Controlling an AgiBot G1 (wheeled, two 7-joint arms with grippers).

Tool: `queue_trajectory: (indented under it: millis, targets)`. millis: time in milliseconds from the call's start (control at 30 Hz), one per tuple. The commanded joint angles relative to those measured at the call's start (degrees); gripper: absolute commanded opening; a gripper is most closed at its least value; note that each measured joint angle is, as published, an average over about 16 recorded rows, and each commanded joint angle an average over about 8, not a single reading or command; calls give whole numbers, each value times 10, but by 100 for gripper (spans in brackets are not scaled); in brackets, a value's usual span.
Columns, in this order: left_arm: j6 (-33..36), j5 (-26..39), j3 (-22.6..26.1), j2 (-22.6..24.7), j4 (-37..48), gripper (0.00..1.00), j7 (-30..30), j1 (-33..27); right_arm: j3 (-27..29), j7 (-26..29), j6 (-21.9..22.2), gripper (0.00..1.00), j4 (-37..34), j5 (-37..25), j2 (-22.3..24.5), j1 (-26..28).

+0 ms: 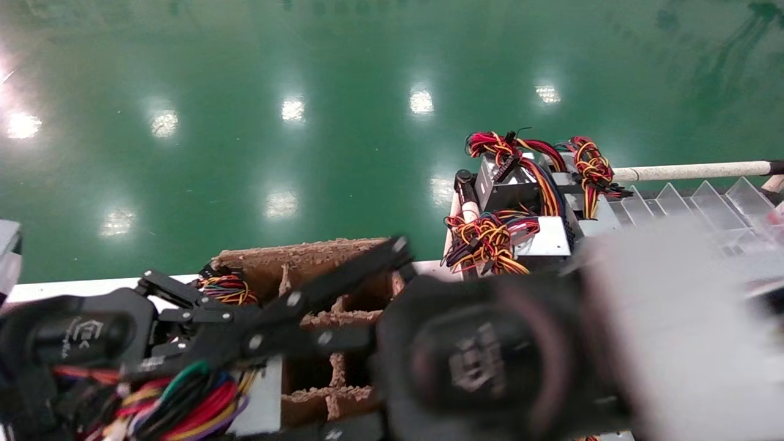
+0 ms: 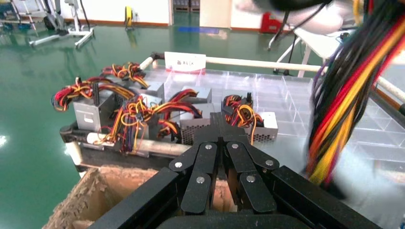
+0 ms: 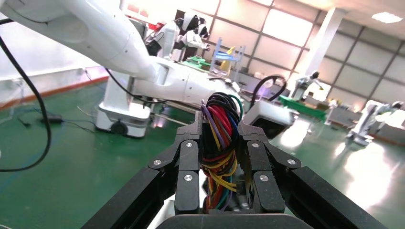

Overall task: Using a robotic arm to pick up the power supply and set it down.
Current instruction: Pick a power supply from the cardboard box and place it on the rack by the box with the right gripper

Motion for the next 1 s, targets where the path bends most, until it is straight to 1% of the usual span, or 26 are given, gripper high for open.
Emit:
queue_trajectory:
  millis: [33,167,300,533,767,1000]
  targets:
    - [0,0,0,0,0,0,0,0,10,0,-4,0,3,11,10,9]
    - [0,0,0,0,0,0,0,0,16,15,-12,0,8,4,31,33]
    - [0,0,0,0,0,0,0,0,15,42,-24,0,12,-11,57,60]
    - [0,0,0,0,0,0,0,0,16,93,-40,0,16,-42,117,104]
    - [0,0,0,0,0,0,0,0,27,127,-44,0,17,-74,173,149]
    - [0,0,0,0,0,0,0,0,46,146,-39,0,16,-105,234,190]
